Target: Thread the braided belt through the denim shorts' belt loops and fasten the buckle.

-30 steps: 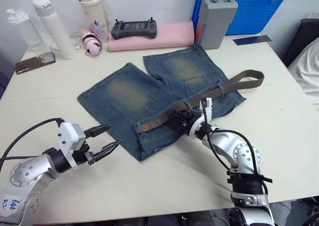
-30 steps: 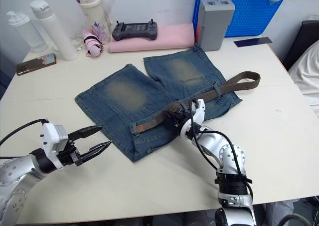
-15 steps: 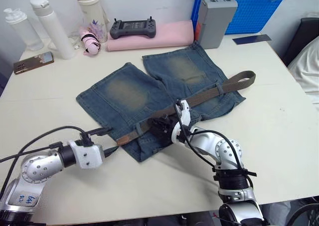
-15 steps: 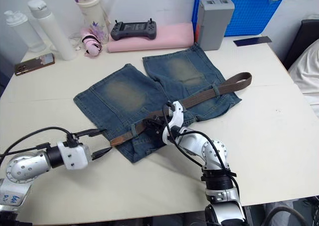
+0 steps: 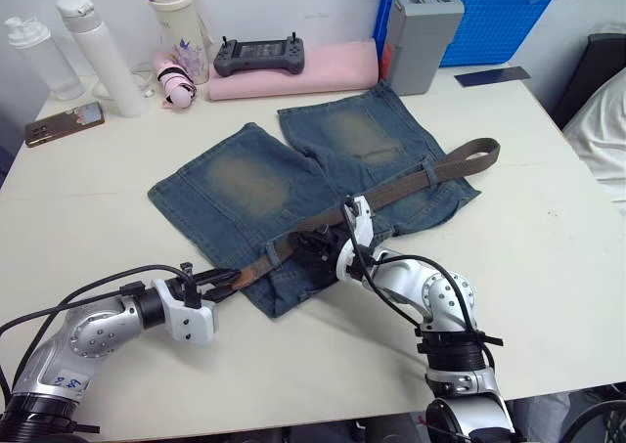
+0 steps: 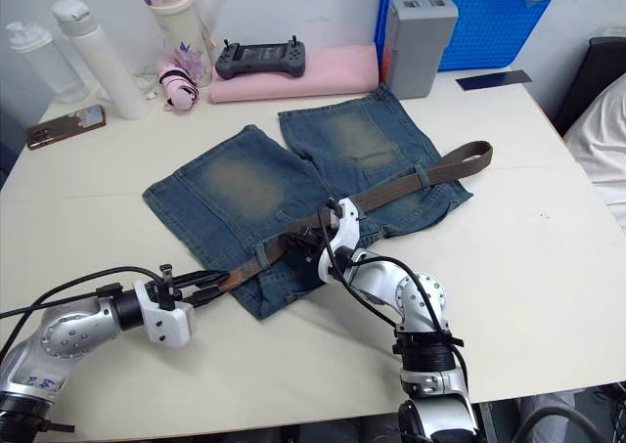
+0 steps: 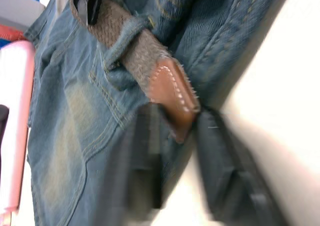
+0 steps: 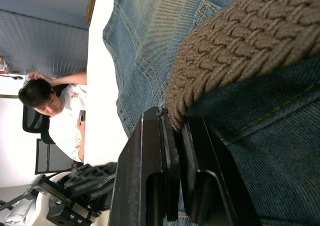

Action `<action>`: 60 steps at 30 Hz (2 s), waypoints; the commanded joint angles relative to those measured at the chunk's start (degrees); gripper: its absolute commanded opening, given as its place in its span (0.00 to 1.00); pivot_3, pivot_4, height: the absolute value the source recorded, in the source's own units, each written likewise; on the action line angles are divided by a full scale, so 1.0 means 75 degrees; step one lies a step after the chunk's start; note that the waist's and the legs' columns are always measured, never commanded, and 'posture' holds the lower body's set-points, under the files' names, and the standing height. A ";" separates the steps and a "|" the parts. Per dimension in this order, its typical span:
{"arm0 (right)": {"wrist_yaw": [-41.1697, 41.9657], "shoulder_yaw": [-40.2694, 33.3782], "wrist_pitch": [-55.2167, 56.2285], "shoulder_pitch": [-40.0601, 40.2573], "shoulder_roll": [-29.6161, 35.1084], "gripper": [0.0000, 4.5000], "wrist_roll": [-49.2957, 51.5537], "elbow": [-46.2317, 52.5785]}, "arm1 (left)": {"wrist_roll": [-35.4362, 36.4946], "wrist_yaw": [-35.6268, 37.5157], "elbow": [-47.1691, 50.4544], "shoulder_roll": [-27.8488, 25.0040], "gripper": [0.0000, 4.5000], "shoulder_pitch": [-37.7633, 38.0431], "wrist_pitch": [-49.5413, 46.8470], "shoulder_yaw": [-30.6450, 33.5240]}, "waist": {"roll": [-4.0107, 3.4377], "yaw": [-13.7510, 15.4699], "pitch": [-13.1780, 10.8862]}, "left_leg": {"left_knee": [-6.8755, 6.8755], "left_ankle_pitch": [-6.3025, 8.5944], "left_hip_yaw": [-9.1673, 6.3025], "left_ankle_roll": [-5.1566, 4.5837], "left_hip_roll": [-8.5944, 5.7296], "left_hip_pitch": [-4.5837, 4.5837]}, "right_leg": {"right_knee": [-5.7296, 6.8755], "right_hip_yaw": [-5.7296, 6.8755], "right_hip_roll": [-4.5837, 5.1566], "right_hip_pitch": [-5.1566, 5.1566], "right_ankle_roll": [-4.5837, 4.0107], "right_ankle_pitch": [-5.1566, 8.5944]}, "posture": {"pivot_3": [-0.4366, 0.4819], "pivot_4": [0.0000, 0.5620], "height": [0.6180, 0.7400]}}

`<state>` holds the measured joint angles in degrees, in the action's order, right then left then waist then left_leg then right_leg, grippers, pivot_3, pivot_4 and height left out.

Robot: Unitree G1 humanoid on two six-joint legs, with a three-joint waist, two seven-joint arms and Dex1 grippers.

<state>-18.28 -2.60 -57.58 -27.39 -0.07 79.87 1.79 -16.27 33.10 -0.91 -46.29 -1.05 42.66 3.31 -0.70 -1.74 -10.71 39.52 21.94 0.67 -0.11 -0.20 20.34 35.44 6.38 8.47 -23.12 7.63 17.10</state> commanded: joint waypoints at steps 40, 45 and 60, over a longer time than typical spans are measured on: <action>0.8537 0.1625 0.5678 0.0555 0.4453 0.98 -0.7876 0.0607 | -0.0380 -0.1908 -0.4427 -0.2874 0.00 0.2854 0.4398 0.3036 | 0.0039 0.0043 0.0002 | -0.0013 0.0002 0.0110 0.0000 0.0020 -0.0008 | -0.0044 0.0074 0.0014 -0.0001 0.0001 -0.0002 | 0.48 0.27 1.00; 0.8556 0.1565 0.5594 0.0525 0.4141 0.98 -0.7866 0.0632 | -0.0324 -0.1977 -0.3310 -0.2266 0.00 0.2180 0.3982 0.2372 | 0.0044 0.0066 0.0004 | -0.0012 0.0003 0.0107 -0.0003 0.0014 -0.0007 | -0.0042 0.0076 0.0021 0.0003 0.0004 -0.0004 | 0.48 0.27 1.00; 0.8593 0.1431 0.5621 0.0739 0.4455 0.98 -0.8667 0.0380 | -0.0760 -0.2081 -0.2875 -0.1505 0.00 0.1015 0.3258 0.1311 | 0.0046 0.0225 0.0006 | 0.0018 0.0004 0.0104 -0.0003 0.0010 -0.0007 | -0.0013 0.0078 0.0022 0.0006 0.0004 -0.0004 | 0.48 0.27 1.00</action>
<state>46.57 8.95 -16.32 -21.89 32.47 16.24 4.26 -21.23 18.05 -22.87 -57.08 6.66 66.82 13.91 -0.35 -0.05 -10.66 39.66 21.96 1.45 -0.14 -0.13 20.28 35.34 6.96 8.64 -23.07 7.66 17.06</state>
